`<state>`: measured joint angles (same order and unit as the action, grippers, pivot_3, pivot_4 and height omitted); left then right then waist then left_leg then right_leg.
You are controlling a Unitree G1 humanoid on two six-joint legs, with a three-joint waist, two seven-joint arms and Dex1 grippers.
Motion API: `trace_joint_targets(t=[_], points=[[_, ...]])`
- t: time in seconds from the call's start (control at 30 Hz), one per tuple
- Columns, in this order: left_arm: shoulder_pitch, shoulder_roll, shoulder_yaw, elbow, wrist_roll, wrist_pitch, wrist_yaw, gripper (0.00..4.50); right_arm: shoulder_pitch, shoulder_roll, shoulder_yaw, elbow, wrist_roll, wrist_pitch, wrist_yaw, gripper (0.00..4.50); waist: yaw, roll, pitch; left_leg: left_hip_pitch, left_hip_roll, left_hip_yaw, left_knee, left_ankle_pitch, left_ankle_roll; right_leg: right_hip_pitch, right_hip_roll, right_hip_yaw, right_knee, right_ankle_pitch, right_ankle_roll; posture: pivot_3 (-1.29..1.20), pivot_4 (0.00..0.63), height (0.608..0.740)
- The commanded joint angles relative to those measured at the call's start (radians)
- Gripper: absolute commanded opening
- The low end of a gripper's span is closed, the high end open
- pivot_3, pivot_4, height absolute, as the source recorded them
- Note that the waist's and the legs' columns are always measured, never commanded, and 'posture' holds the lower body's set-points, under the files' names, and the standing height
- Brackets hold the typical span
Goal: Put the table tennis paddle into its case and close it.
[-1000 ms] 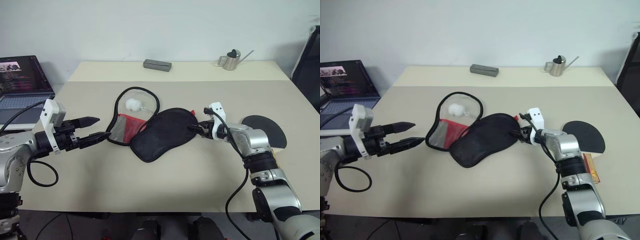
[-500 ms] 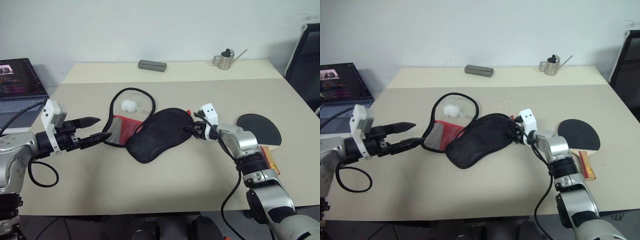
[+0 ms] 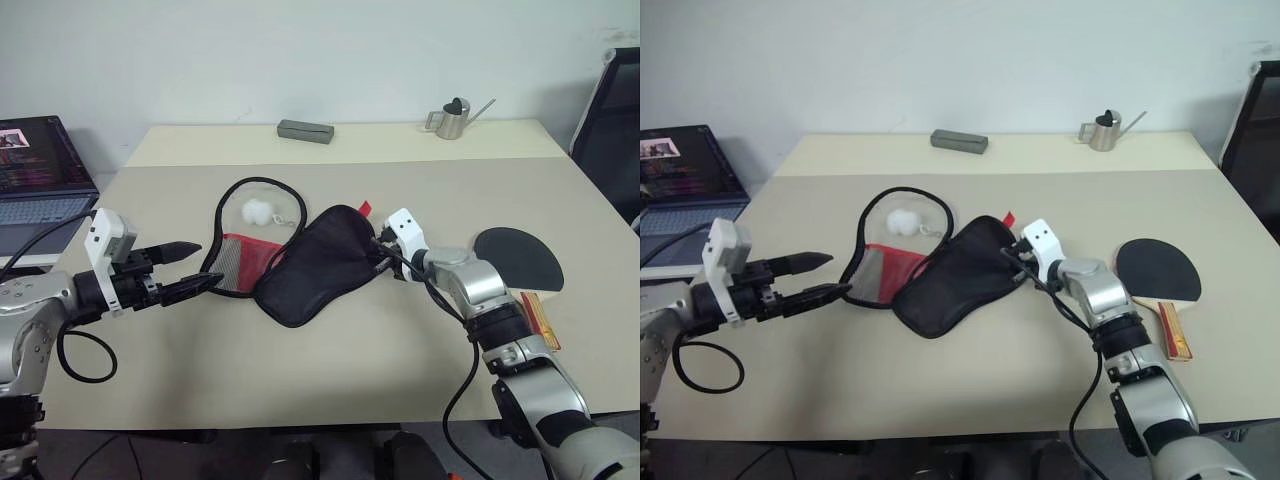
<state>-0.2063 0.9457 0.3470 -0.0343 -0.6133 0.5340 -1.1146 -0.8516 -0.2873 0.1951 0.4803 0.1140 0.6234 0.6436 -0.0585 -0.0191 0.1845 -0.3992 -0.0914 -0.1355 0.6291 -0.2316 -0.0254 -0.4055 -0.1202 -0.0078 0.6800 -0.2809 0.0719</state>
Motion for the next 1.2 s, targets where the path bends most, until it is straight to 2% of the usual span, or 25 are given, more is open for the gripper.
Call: trace_joint_targets(t=[0.03, 0.33, 0.63, 0.87, 1.2], points=[[0.004, 0.007, 0.029, -0.043, -0.014, -0.005, -0.002, 4.29, -0.069, -0.028, 0.016, 0.054, -0.032, -0.066, 0.059, 0.04, 0.001, 0.0, 0.0, 0.0, 0.0, 0.0, 0.0, 0.0, 0.0, 0.0, 0.0, 0.0, 0.0, 0.0, 0.0, 0.0, 0.15, 0.74], [0.03, 0.003, 0.01, -0.084, -0.018, 0.006, -0.014, 4.29, -0.256, -0.078, 0.118, 0.387, -0.193, -0.356, 0.195, 0.04, -0.002, 0.0, 0.0, 0.0, 0.0, 0.0, 0.0, 0.0, 0.0, 0.0, 0.0, 0.0, 0.0, 0.0, 0.0, 0.0, 0.15, 0.74], [0.033, 0.001, -0.003, -0.103, -0.022, 0.014, -0.014, 4.29, -0.403, -0.079, 0.193, 0.661, -0.376, -0.665, 0.142, 0.04, -0.001, 0.0, 0.0, 0.0, 0.0, 0.001, 0.0, 0.0, -0.001, 0.0, 0.0, 0.0, 0.0, 0.0, 0.0, 0.0, 0.15, 0.74], [0.022, 0.0, -0.018, -0.11, -0.027, 0.021, -0.014, 4.29, -0.469, -0.056, 0.223, 0.754, -0.475, -0.789, 0.064, 0.04, -0.002, 0.0, 0.0, 0.0, 0.0, 0.0, 0.0, 0.001, -0.001, 0.0, 0.001, 0.001, 0.0, 0.0, 0.0, 0.0, 0.15, 0.74], [-0.001, -0.005, -0.039, -0.16, -0.064, 0.051, -0.022, 4.29, -0.496, -0.038, 0.248, 0.807, -0.566, -0.872, 0.008, 0.04, -0.003, 0.0, 0.0, 0.0, 0.0, 0.0, 0.0, 0.001, -0.001, 0.0, 0.001, 0.001, 0.0, 0.0, 0.0, 0.0, 0.15, 0.74]])
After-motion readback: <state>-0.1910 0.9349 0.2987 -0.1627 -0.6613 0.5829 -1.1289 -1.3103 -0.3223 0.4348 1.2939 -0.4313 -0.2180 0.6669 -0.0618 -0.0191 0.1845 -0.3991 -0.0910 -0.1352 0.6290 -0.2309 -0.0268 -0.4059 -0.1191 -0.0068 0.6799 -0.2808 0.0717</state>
